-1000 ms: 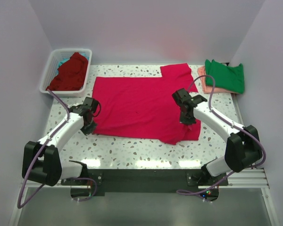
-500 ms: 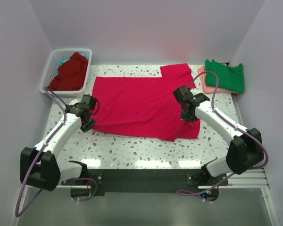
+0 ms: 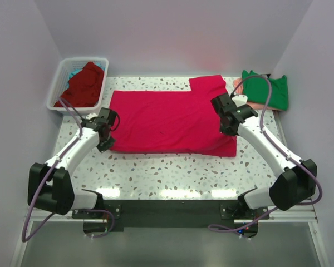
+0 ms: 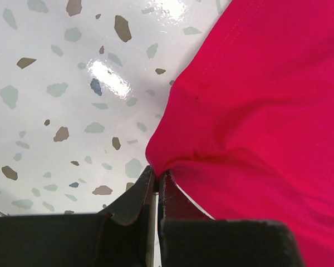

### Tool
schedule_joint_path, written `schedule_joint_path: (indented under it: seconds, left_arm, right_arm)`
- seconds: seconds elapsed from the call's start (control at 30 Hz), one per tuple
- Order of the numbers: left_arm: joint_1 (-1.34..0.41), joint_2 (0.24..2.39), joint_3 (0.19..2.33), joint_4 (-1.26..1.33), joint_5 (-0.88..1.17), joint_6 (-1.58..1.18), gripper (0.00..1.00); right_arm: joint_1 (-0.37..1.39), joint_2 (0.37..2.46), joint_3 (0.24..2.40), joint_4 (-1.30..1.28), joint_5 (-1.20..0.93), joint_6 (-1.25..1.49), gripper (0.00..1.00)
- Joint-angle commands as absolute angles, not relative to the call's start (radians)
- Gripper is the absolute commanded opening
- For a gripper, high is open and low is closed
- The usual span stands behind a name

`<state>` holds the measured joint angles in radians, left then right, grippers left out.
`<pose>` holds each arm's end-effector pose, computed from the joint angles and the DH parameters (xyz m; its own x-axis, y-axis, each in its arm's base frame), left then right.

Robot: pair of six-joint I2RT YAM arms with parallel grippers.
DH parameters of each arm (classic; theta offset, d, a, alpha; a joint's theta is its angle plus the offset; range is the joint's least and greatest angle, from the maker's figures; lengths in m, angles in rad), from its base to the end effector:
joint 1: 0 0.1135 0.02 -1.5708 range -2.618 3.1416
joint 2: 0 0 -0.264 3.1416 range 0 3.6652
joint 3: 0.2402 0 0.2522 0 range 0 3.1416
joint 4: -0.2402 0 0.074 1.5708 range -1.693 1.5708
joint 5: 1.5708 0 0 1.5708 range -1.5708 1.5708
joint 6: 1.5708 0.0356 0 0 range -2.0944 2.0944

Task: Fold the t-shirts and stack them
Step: Fold the tshirt

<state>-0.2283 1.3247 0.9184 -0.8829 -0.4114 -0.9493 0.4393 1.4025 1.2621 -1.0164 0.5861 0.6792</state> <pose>0.2312 -0.0391 0.2254 -0.6255 -0.6197 -0.4741 -0.7030 0.7112 -0.0023 0.2513 0.0963 0.3040 -0.7408 0.2301 -0.6311 0.4015 0.9049 -0.1413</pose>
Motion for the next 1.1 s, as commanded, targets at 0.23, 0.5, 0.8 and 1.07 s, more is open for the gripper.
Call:
schedule_joint_path:
  seconds: [0.23,0.5,0.8,1.07]
  left_arm:
    - [-0.218,1.396,1.025,-0.819,-0.440,-0.896,0.00]
    - [-0.218,1.431,1.066,-0.810,-0.448,-0.879,0.00]
    - [-0.218,1.506,1.150,-0.790,-0.492,-0.859,0.00]
    - [-0.216,1.627,1.230,-0.758,-0.505,-0.853,0.00]
  right_arm:
    - [0.407,1.345,1.364,-1.032,0.716,0.654,0.00]
    - [0.382,1.355,1.450,-1.023,0.747,0.595,0.00]
    - [0.334,1.377,1.467,-0.979,0.730,0.545,0.00]
    - [0.301,1.416,1.422,-0.931,0.658,0.549,0.00]
